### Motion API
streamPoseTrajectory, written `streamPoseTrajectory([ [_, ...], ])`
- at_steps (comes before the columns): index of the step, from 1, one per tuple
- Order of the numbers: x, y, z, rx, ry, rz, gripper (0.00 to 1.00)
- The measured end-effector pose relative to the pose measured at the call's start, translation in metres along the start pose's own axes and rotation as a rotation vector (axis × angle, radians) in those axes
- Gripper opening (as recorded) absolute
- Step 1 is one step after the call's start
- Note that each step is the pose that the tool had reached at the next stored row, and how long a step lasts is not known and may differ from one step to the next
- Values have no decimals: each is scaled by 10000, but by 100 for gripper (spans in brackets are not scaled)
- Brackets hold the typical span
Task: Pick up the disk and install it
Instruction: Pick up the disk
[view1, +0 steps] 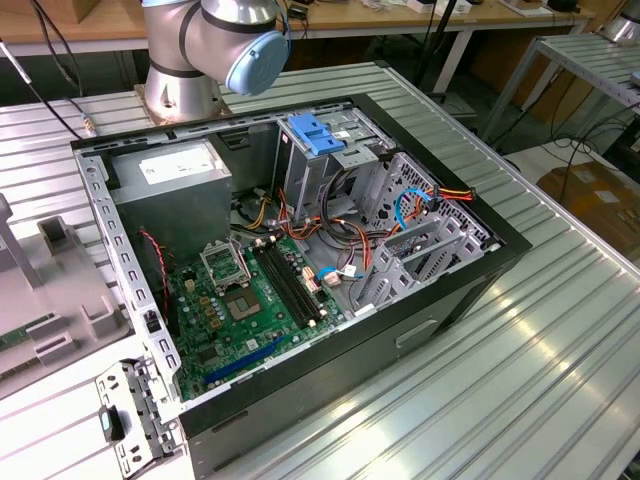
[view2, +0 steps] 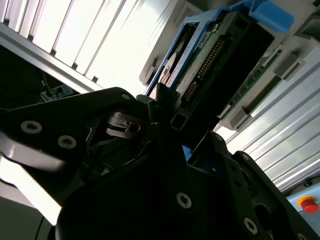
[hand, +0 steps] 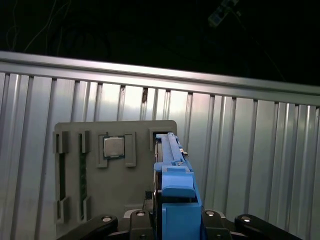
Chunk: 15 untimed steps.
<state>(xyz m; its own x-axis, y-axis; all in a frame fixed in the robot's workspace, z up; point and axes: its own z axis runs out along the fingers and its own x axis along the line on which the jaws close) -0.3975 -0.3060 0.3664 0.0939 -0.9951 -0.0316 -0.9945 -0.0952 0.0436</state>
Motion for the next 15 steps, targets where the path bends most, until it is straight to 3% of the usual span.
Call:
streamPoseTrajectory([
  [15, -9, 9, -206, 0, 0, 0, 36],
])
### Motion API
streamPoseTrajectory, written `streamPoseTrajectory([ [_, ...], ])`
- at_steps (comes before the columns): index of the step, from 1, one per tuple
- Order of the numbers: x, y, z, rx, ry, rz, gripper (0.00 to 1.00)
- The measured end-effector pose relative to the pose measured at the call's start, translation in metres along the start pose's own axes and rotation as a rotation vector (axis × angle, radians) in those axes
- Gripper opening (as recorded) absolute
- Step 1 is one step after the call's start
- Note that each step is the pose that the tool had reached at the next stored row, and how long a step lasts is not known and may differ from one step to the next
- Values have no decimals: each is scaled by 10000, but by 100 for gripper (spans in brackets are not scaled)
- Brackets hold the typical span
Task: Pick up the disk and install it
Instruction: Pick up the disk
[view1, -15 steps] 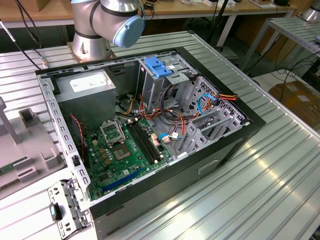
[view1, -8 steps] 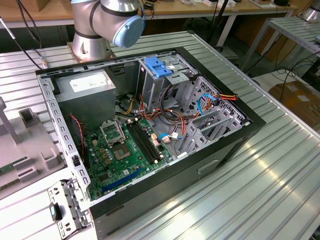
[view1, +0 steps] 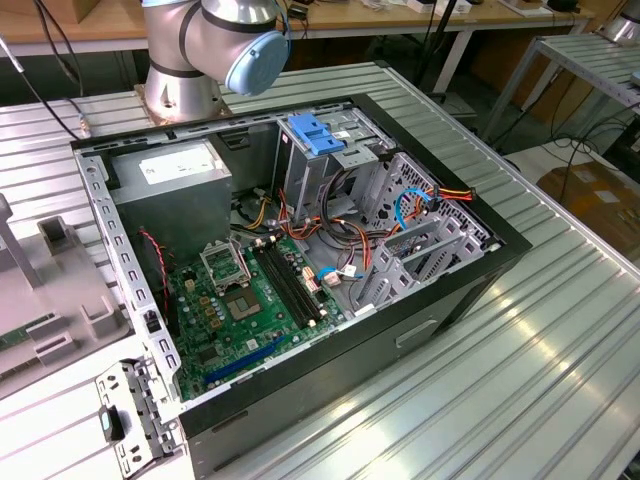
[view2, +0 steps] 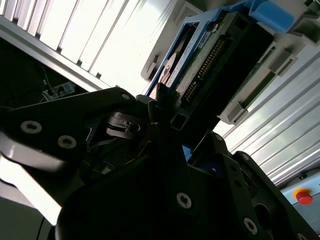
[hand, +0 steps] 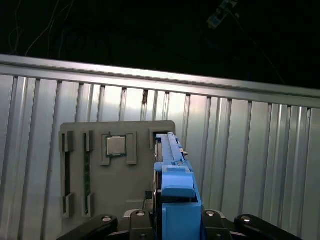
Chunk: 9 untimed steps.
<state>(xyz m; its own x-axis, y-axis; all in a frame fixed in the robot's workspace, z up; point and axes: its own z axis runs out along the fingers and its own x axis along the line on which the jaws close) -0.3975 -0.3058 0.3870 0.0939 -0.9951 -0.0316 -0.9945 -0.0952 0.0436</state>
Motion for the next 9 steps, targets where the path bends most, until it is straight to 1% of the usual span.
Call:
streamPoseTrajectory([
  [9, -5, 5, -119, 1, 0, 0, 36],
])
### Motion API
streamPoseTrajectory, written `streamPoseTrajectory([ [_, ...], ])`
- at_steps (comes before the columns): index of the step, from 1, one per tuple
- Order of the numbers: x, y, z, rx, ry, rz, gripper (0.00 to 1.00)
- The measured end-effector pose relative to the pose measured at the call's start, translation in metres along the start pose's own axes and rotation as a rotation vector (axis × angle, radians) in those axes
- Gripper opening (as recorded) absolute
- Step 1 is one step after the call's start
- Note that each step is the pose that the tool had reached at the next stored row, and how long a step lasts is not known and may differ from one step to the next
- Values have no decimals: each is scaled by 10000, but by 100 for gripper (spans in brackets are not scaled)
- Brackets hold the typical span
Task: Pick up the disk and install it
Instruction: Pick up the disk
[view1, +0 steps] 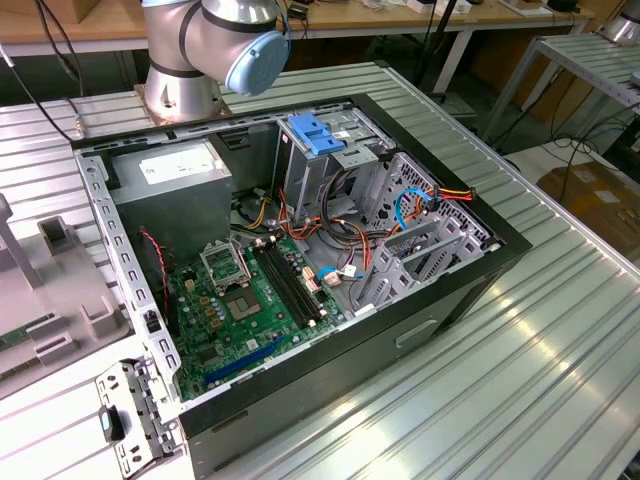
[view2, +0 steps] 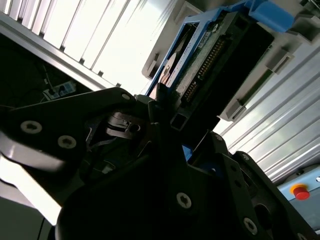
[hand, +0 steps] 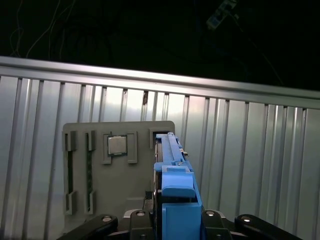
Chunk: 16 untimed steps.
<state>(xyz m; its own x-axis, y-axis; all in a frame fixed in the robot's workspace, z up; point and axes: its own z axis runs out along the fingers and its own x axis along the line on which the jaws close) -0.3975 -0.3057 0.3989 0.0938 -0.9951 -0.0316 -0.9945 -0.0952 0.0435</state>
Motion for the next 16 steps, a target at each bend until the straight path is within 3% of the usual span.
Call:
streamPoseTrajectory([
  [16, -11, 8, -194, -1, 1, 0, 36],
])
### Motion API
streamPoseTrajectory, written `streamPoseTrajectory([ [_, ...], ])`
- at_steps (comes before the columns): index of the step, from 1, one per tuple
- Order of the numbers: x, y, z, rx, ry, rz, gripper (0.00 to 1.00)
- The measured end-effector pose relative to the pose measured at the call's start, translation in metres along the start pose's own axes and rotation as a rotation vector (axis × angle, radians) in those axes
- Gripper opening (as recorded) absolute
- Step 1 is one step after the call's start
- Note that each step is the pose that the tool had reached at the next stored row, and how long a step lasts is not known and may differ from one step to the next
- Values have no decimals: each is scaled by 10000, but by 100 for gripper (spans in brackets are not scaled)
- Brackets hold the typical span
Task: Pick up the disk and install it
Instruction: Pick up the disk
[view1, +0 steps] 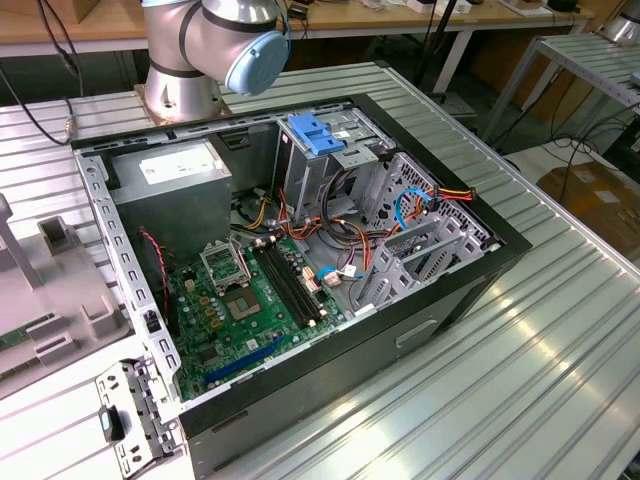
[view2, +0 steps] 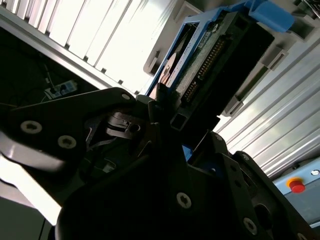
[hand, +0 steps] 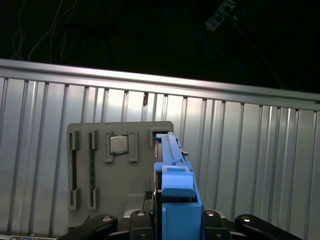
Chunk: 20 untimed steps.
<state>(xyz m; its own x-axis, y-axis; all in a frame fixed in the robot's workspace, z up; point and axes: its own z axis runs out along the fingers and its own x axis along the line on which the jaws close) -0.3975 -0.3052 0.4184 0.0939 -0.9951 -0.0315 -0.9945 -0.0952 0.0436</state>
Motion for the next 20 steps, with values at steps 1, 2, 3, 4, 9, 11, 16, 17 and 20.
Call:
streamPoseTrajectory([
  [1, -1, 1, -9, 1, -1, 0, 36],
  [2, -1, 1, -20, 1, -1, -1, 36],
  [3, -2, 1, -32, 0, 0, 0, 36],
  [4, -3, 2, -44, 1, -1, 0, 36],
  [9, -6, 5, -110, 0, 0, 0, 36],
  [11, -7, 5, -132, 0, 0, 0, 36],
  [16, -11, 8, -192, 1, -1, 0, 36],
  [17, -11, 8, -203, 1, 0, 0, 36],
  [20, -13, 11, -247, 0, 0, 0, 36],
])
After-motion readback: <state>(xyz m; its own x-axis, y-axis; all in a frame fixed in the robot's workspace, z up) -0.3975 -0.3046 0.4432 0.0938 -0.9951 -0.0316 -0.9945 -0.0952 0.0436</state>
